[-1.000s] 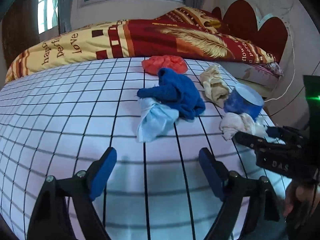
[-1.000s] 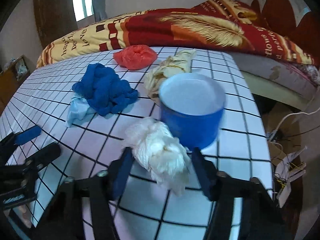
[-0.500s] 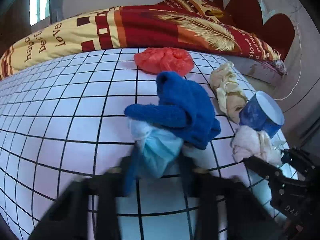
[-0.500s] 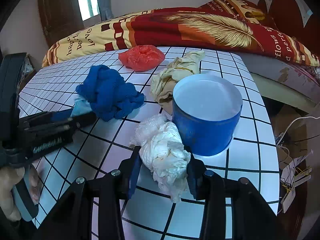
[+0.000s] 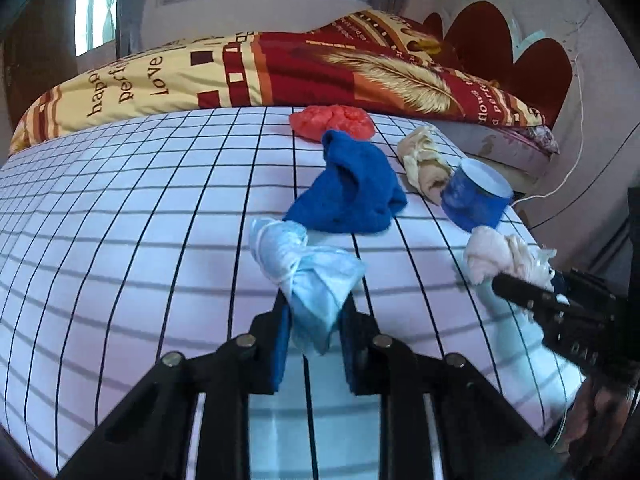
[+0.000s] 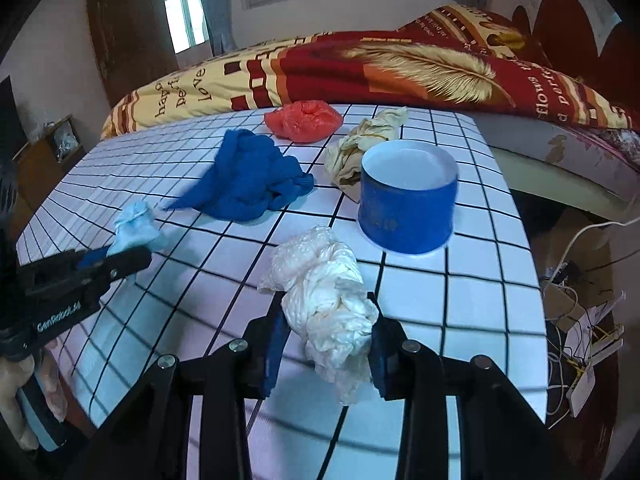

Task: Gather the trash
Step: 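Carry face mask and white tissue over the black bin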

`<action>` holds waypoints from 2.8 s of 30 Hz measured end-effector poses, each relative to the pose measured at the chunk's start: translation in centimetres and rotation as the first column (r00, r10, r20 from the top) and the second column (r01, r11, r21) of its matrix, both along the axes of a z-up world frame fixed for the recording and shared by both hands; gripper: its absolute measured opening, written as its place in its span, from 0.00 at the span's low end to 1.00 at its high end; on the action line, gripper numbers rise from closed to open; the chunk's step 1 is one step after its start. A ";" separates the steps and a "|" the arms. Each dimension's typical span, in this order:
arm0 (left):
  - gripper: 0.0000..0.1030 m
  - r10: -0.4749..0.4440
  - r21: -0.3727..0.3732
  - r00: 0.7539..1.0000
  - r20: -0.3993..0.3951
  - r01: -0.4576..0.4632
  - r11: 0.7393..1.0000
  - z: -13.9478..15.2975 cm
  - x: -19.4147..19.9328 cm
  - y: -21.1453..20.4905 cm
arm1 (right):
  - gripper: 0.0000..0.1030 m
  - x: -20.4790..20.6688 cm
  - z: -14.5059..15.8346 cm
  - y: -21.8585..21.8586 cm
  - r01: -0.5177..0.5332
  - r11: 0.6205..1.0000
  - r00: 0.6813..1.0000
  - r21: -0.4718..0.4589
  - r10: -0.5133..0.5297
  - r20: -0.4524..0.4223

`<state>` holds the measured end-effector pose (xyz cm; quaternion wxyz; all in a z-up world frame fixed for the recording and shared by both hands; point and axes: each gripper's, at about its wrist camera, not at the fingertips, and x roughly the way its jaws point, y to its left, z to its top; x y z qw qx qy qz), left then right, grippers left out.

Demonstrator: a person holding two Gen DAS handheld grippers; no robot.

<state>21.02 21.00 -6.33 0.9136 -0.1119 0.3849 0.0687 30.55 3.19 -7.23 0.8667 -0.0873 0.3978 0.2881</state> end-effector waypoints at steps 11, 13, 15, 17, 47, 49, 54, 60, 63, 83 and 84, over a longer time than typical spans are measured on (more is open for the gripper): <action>0.23 -0.029 0.022 0.998 0.054 0.027 0.999 1.7 -5.0 -3.5 | 0.37 -5.0 2.7 -5.6 0.082 0.996 0.995 0.037 -0.084 0.053; 0.23 -0.045 0.026 0.997 0.064 0.044 0.999 2.0 -5.8 -4.6 | 0.37 -5.8 3.0 -6.8 0.096 0.994 0.993 0.042 -0.098 0.059; 0.23 -0.061 0.032 0.996 0.071 0.059 0.998 2.2 -6.2 -5.7 | 0.37 -6.6 3.3 -7.9 0.109 0.993 0.992 0.046 -0.112 0.061; 0.23 -0.077 0.033 0.994 0.079 0.075 0.997 2.5 -6.5 -6.8 | 0.37 -7.5 3.5 -9.1 0.122 0.992 0.990 0.045 -0.125 0.069; 0.23 -0.333 0.063 0.938 0.099 0.328 0.943 2.9 -6.2 -21.2 | 0.37 -12.4 3.2 -25.2 0.355 0.933 0.930 0.065 -0.359 0.073; 0.23 -0.350 0.061 0.932 0.098 0.345 0.936 2.7 -6.0 -22.2 | 0.37 -12.6 2.9 -26.3 0.373 0.926 0.924 0.059 -0.376 0.070; 0.23 -0.407 0.059 0.909 0.093 0.403 0.913 2.3 -5.5 -25.0 | 0.37 -12.9 2.4 -28.9 0.415 0.909 0.907 0.045 -0.417 0.064; 0.23 -0.462 0.055 0.883 0.087 0.458 0.887 1.6 -5.1 -28.0 | 0.37 -13.2 1.8 -31.8 0.460 0.887 0.885 0.028 -0.461 0.058; 0.23 -0.482 0.051 0.872 0.081 0.480 0.876 1.3 -5.0 -29.2 | 0.37 -13.5 1.5 -33.0 0.477 0.879 0.877 0.022 -0.477 0.054; 0.23 -0.644 0.013 0.765 -0.006 0.644 0.765 -4.0 -4.4 -38.2 | 0.37 -15.1 -3.9 -39.5 0.519 0.853 0.854 -0.052 -0.520 -0.012; 0.23 -0.650 0.005 0.760 -0.007 0.650 0.760 -4.3 -4.3 -38.5 | 0.37 -15.1 -4.4 -39.7 0.516 0.855 0.855 -0.058 -0.518 -0.016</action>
